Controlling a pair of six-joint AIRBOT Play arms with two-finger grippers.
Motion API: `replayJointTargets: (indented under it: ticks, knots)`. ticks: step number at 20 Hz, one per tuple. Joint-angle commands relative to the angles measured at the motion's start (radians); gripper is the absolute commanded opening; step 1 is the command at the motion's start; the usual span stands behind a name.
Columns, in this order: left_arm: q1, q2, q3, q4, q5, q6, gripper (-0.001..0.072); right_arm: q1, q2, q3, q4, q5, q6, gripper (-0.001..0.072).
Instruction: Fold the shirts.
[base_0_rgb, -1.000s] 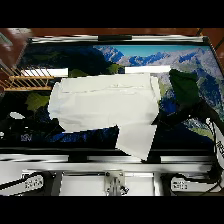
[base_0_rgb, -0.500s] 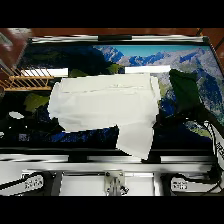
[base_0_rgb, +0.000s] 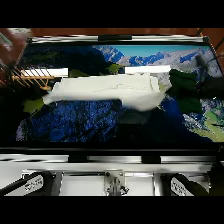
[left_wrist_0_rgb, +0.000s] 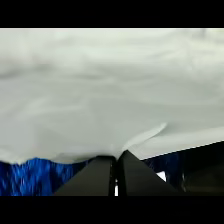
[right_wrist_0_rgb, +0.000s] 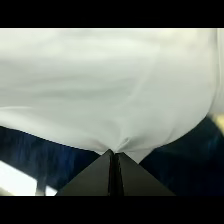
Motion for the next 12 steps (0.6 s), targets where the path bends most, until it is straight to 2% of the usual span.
replayJointTargets:
  ticks: [1, 4, 6, 9, 12]
  knots:
    - [-0.002, 0.055, 0.406, -0.101, 0.019, 0.008, 0.0027, -0.001, 0.1, 0.366, 0.019, 0.138, -0.01, 0.0046]
    - [-0.003, 0.066, 0.792, -0.132, 0.04, 0.006, 0.0027, -0.001, 0.106, 0.702, 0.0, 0.241, -0.01, 0.0046]
    - [-0.002, 0.095, 0.941, -0.131, 0.06, -0.039, 0.0027, -0.001, 0.112, 0.871, -0.004, 0.27, -0.009, 0.0047]
    - [-0.002, 0.219, 0.911, -0.096, 0.11, -0.044, 0.0027, -0.001, 0.187, 0.898, -0.048, 0.295, -0.008, 0.0046]
    - [-0.002, 0.335, 0.809, 0.034, 0.109, -0.045, 0.0027, -0.001, 0.261, 0.898, -0.17, 0.238, -0.002, 0.0047]
